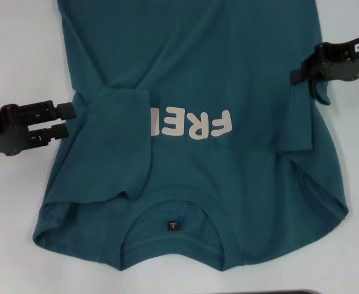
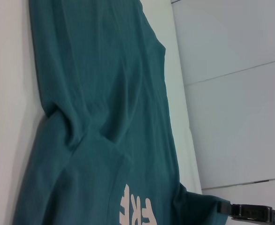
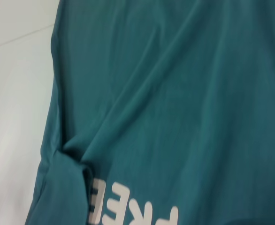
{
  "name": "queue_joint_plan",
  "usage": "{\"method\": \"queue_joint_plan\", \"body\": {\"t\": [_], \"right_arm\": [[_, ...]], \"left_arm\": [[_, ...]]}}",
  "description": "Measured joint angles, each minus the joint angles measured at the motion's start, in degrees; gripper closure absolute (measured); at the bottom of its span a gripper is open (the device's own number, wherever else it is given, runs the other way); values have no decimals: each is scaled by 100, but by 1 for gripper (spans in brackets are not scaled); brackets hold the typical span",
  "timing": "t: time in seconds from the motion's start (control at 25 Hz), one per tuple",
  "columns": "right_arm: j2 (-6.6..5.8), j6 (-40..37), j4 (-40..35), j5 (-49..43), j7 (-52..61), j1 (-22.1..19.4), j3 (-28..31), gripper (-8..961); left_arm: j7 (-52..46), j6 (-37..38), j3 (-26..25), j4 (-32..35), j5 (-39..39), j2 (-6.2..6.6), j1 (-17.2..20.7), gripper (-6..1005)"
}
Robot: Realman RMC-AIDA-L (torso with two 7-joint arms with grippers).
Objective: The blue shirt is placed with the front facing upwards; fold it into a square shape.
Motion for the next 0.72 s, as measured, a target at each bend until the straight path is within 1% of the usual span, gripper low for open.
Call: {"method": "queue_joint_plan", "body": {"t": [0.4,0.6,0.72], "right_arm": [[2,455,324,51,10,12,6,929],[-49,475,532,32,3,26,-7,927],[-53,490,534,42,-5,17,10,926]], "left_arm": [[0,-1,-33,9,0,-2,0,312],[0,-8,-34,9,0,-3,0,311],[1,-13,-34,9,0,-3,2,311]]}}
